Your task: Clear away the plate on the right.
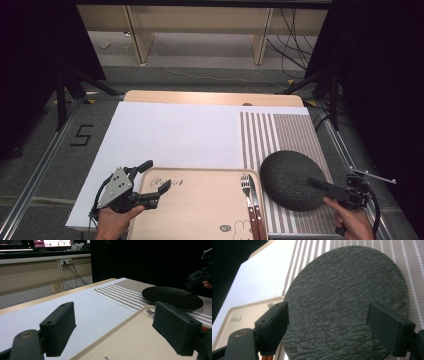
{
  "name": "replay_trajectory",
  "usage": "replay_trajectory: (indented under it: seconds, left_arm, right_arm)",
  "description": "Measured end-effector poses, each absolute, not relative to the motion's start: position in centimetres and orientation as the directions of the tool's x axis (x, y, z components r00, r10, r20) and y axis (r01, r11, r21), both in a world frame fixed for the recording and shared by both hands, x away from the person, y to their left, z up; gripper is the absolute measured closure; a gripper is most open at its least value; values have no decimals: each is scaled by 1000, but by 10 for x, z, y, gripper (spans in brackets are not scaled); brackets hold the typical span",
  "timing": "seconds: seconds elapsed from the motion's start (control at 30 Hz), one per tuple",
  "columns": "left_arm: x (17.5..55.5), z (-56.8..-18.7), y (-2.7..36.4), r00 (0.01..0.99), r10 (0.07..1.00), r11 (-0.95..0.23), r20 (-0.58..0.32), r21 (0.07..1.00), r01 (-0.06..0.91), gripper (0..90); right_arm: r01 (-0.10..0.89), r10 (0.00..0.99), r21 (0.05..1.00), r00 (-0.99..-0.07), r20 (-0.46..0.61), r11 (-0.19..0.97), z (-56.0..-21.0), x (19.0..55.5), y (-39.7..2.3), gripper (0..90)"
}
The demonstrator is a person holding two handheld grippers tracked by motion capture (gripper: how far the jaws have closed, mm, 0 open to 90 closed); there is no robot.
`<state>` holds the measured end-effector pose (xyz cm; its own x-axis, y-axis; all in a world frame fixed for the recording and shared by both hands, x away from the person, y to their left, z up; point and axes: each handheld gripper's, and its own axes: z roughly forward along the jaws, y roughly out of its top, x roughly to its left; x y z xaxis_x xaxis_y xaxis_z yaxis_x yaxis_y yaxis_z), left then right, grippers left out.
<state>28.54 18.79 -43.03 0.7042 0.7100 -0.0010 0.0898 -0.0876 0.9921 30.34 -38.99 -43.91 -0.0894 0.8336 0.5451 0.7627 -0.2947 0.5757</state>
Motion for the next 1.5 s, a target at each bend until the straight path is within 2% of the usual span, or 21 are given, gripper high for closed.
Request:
replay_trajectory:
  seconds: [0.27, 0.33, 0.47, 0.5, 0.67, 1.5]
  left_arm:
    - [285, -430, 189, 704, 711, -84, -2, 993, 87, 174]
    - [285, -430, 188, 704, 710, -86, -2, 992, 90, 175]
    - [285, -430, 188, 705, 710, -84, -4, 992, 90, 174]
    - [285, -430, 188, 705, 709, -85, -3, 992, 90, 174]
    - [285, -430, 188, 705, 709, -84, -4, 992, 90, 174]
    - [285, -430, 187, 706, 708, -87, -2, 992, 91, 174]
  right_arm:
    - [762, 805, 522, -2, 594, -383, -440, 297, -403, 197]
    - [762, 825, 538, -7, 565, -361, -443, 297, -405, 197]
    - [770, 807, 493, 49, 588, -406, -443, 293, -405, 197]
    - [767, 814, 506, 36, 580, -395, -444, 292, -407, 197]
    - [758, 777, 466, 84, 624, -457, -448, 287, -413, 212]
    - [800, 712, 361, 113, 693, -479, -467, 279, -414, 223]
